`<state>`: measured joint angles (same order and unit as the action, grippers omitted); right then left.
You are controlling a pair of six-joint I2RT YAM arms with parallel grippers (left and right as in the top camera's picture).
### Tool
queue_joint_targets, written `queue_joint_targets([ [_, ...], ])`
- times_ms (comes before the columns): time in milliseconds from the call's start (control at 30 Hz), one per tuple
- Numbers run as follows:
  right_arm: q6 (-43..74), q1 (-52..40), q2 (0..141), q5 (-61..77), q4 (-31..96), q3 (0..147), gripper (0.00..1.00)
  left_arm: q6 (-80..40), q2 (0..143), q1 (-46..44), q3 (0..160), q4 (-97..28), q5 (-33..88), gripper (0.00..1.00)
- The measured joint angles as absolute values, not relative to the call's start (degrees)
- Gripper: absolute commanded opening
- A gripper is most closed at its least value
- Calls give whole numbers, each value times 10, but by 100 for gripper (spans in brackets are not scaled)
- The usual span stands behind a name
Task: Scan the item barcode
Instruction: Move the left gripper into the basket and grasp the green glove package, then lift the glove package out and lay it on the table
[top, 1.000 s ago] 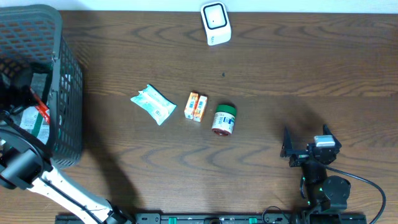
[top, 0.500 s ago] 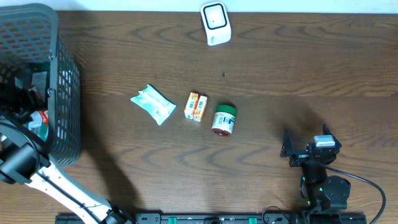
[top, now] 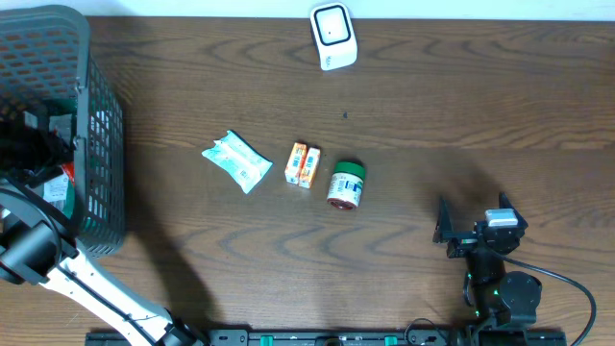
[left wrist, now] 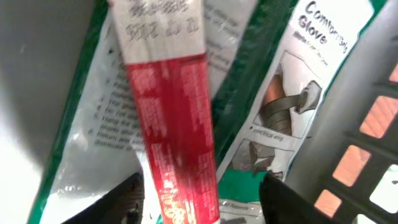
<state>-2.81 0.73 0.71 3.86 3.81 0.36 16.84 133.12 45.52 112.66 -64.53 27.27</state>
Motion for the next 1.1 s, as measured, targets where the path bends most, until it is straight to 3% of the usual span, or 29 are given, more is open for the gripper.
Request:
queue_joint_targets([
  [333,-28,7,7,39,38,4,99,170,1321,455,1164,-627,244,66],
  [700,-28,7,7,39,38,4,99,179,1302,456,1124,-578,153,86],
  [967,-28,7,7,39,38,4,99,179,1289,457,1044,-509,147,86],
  [1100,-28,7,7,39,38,4,99,182,1275,459,1018,-505,190,71],
])
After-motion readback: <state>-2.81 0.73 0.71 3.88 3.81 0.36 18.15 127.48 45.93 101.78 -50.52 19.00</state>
